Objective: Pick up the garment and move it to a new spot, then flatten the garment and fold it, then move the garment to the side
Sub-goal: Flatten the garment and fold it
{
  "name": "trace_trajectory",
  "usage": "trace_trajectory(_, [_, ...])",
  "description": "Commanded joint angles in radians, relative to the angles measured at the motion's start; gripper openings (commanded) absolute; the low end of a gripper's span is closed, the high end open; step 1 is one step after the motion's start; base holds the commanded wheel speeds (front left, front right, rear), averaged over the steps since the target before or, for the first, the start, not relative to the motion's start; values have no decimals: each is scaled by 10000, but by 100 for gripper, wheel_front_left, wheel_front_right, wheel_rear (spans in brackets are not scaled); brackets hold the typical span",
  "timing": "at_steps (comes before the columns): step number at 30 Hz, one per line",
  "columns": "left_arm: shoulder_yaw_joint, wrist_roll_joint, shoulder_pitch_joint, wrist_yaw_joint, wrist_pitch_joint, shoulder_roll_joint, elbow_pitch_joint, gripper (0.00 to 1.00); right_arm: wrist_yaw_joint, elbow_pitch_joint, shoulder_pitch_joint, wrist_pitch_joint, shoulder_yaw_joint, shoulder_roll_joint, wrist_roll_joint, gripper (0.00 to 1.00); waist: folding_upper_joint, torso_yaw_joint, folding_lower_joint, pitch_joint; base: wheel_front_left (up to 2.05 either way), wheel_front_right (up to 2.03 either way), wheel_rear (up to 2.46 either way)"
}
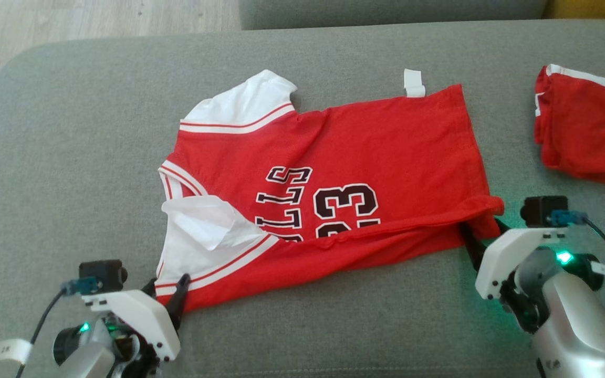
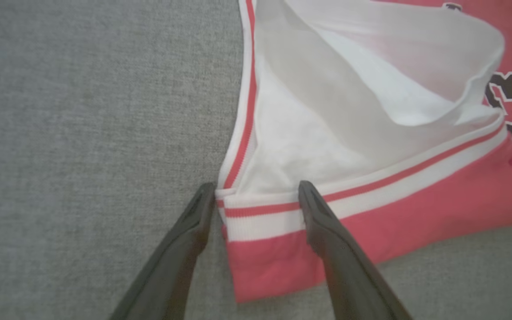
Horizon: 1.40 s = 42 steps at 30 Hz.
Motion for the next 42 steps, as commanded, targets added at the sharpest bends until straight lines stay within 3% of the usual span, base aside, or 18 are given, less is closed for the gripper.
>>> trace_trajectory(1, [212, -105, -298, -63, 173, 42, 127, 100, -7, 42, -142, 197, 383, 75, 121, 75, -1, -6, 0, -59, 0, 0, 0])
trace_trajectory(2, [202, -156, -312, -75, 251, 11, 243, 89, -7, 111, -150, 254, 455, 77, 198, 50, -1, -9, 0, -106, 0, 0, 0])
trace_trajectory(3, [183, -178, -323, -78, 304, -9, 347, 51, -7, 190, -155, 312, 530, 62, 242, 35, -1, -14, 0, -170, 0, 0, 0])
trace_trajectory(4, [185, -184, -325, -70, 289, -25, 428, 26, -7, 247, -154, 320, 596, 55, 292, 5, -1, -21, 0, -245, 0, 0, 0])
trace_trajectory(5, [189, -194, -314, -70, 270, -30, 493, 0, -7, 280, -146, 287, 641, 60, 366, 0, -1, -34, 0, -327, 0, 0, 0])
trace_trajectory(10, [209, -170, -126, -187, 82, 194, 413, 0, -7, 337, 2, 230, 778, -127, 654, 0, -1, -130, 0, -879, 0, 0, 0])
trace_trajectory(15, [112, -78, 240, -147, 436, 832, -278, 0, -7, -28, 506, 810, 957, -472, 959, 0, -1, -246, 0, -1398, 0, 0, 0])
trace_trajectory(26, [-85, -305, 1481, 443, 1830, 2091, -2477, 0, -7, -2688, 2766, 2779, 658, -944, 998, 0, -1, -608, 0, -1441, 0, 0, 0])
trace_trajectory(31, [6, -408, 1653, 574, 1853, 2196, -2670, 0, -7, -3549, 3277, 3250, 249, -756, 772, 0, -1, -734, 0, -1293, 0, 0, 0])
trace_trajectory(32, [36, -472, 1656, 551, 1849, 2177, -2693, 15, -7, -3718, 3351, 3338, 152, -657, 742, 35, -1, -755, 0, -1254, 0, 0, 0])
trace_trajectory(33, [65, -529, 1654, 525, 1853, 2172, -2704, 82, -7, -3880, 3402, 3415, 84, -576, 689, 100, -1, -776, 0, -1218, 0, 0, 0])
trace_trajectory(34, [91, -549, 1630, 510, 1851, 2190, -2706, 100, -7, -4031, 3439, 3496, 24, -500, 634, 100, -1, -794, 0, -1187, 0, 0, 0])
trace_trajectory(39, [329, -437, 1167, 423, 1742, 2448, -3009, 100, -7, -5145, 3374, 3431, -293, -318, 701, 100, -1, -828, 0, -1047, 0, 0, 0])
trace_trajectory(42, [515, -342, 476, 108, 1811, 2742, -3438, 100, -7, -5937, 3053, 2977, -318, -363, 1073, 100, -1, -820, 0, -873, 0, 0, 0])
